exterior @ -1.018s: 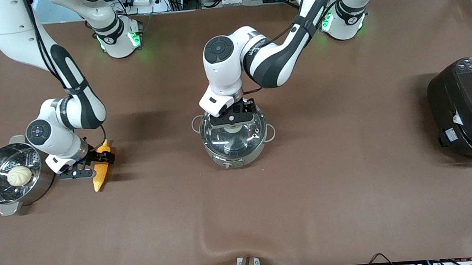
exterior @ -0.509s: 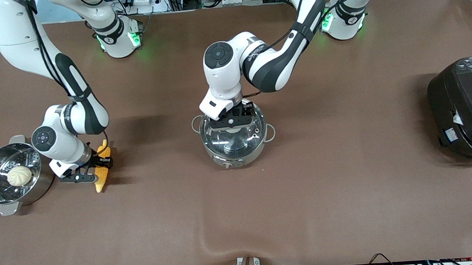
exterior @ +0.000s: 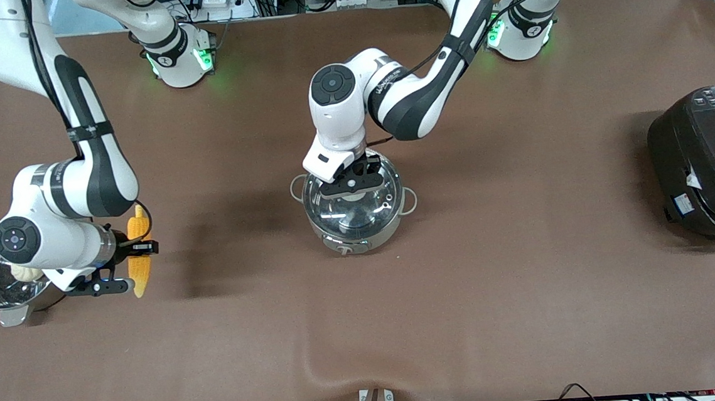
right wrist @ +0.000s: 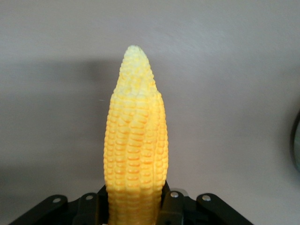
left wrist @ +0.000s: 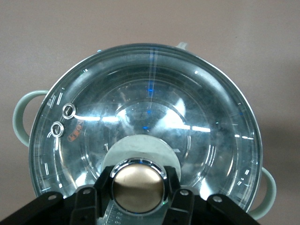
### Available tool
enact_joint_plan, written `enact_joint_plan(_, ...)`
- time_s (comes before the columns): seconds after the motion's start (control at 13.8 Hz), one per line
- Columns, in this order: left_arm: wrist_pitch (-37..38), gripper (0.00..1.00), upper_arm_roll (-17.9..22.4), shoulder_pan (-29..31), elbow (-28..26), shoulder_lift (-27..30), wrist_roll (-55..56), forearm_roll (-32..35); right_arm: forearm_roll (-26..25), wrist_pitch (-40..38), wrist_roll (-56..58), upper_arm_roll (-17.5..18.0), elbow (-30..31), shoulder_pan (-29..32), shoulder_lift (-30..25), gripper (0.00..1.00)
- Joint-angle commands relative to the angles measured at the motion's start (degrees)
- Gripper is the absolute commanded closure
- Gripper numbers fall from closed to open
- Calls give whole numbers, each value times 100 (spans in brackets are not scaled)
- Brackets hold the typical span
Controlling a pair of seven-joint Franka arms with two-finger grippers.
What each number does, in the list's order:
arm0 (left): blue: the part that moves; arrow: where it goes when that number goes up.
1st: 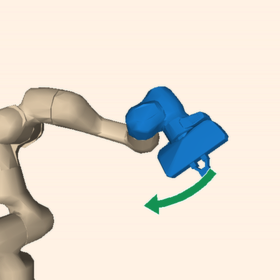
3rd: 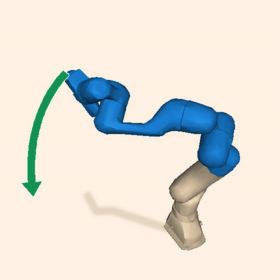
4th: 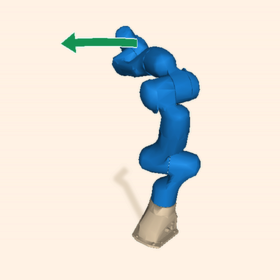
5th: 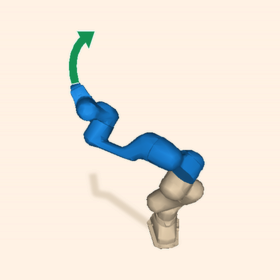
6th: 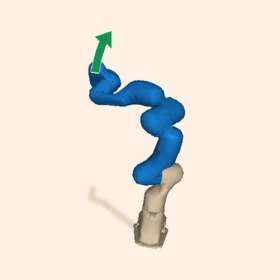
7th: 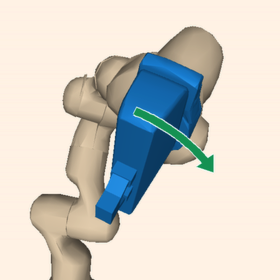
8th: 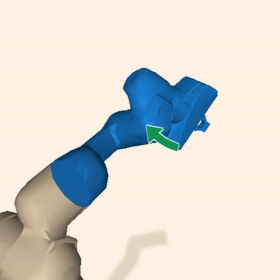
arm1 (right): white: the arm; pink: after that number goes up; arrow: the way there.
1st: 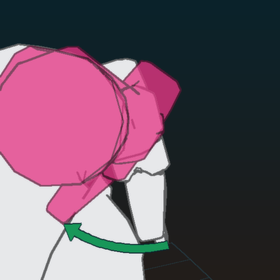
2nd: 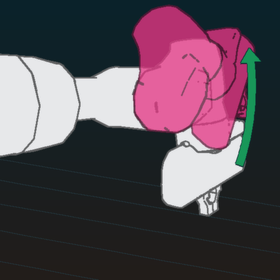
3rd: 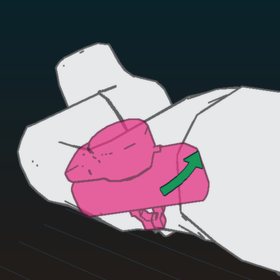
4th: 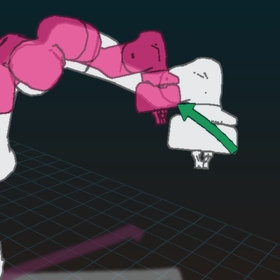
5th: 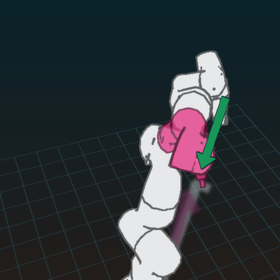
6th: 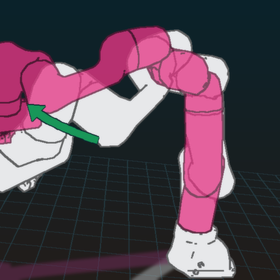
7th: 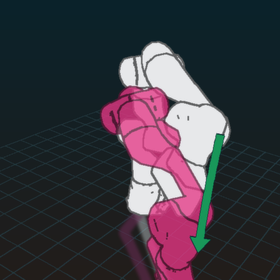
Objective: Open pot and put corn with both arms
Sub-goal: 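Grasp the lid knob with the left gripper while the right gripper grasps the corn, then lift the lid aside with the left gripper while the right gripper drops corn in pot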
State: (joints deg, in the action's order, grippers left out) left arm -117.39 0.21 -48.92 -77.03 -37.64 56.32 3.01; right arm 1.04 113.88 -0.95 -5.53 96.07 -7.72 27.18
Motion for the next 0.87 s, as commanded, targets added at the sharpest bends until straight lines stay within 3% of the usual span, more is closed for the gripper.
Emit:
enact_joint_plan(0.0,67,100,14,40,83,256,107,-169,-8,-76,-142,-9,-133,-273,-19,67)
enact_joint_plan(0.36,682,100,14,890,83,1170,107,-292,10,-111,-281,43,-282,-870,-344,64)
enact_joint_plan(0.51,989,100,22,1549,83,1312,116,-380,10,-269,-1252,35,-562,-1632,-363,64)
enact_joint_plan(0.8,1052,100,31,2841,-180,1006,-181,-257,-16,-217,-4038,35,-1063,-3135,-4,64)
